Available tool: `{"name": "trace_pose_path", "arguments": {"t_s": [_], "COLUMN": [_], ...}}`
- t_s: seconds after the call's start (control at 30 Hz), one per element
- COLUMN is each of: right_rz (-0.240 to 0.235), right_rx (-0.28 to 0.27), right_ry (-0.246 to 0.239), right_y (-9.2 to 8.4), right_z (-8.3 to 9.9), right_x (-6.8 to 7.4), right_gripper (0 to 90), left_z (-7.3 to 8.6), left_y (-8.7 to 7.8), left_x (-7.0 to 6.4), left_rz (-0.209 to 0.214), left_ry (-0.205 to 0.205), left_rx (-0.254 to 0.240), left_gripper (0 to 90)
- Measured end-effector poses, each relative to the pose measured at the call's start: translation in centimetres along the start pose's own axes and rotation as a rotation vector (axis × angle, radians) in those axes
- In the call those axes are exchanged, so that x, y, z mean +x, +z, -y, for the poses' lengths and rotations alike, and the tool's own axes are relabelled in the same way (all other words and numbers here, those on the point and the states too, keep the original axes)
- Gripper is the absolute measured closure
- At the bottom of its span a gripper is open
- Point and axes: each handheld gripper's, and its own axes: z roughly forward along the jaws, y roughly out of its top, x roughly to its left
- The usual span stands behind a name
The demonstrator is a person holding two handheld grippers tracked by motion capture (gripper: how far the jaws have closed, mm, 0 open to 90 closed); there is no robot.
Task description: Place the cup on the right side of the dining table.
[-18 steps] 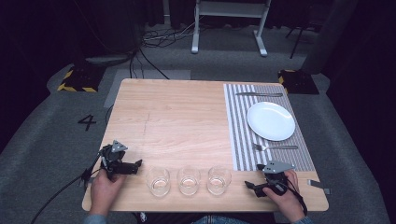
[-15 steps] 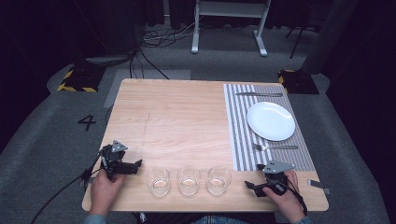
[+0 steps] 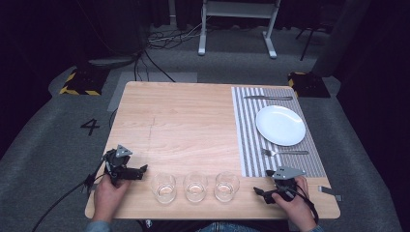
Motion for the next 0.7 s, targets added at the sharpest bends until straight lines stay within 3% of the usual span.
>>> {"name": "trace_pose_path", "arguments": {"t_s": [0.43,0.47,0.7], "right_rz": [0.005,-0.003,-0.06], "right_rx": [-0.004,-0.005,-0.02], "right_ry": [-0.002,-0.011,-0.036], "right_y": [-0.1,-0.2,-1.2], "right_z": [0.0,-0.2,-1.6], "right_x": [0.1,0.2,1.6], "right_gripper": [18.9,22.3,20.5], "left_z": [0.0,0.0,0.0], "left_y": [0.0,0.0,0.0], "left_x": [0.0,0.0,0.0], "left_rz": [0.0,0.0,0.0], "left_ry": [0.001,0.0,0.0], "left_rx": [0.0,0.0,0.001], "left_gripper": [0.4,0.4,0.4]}}
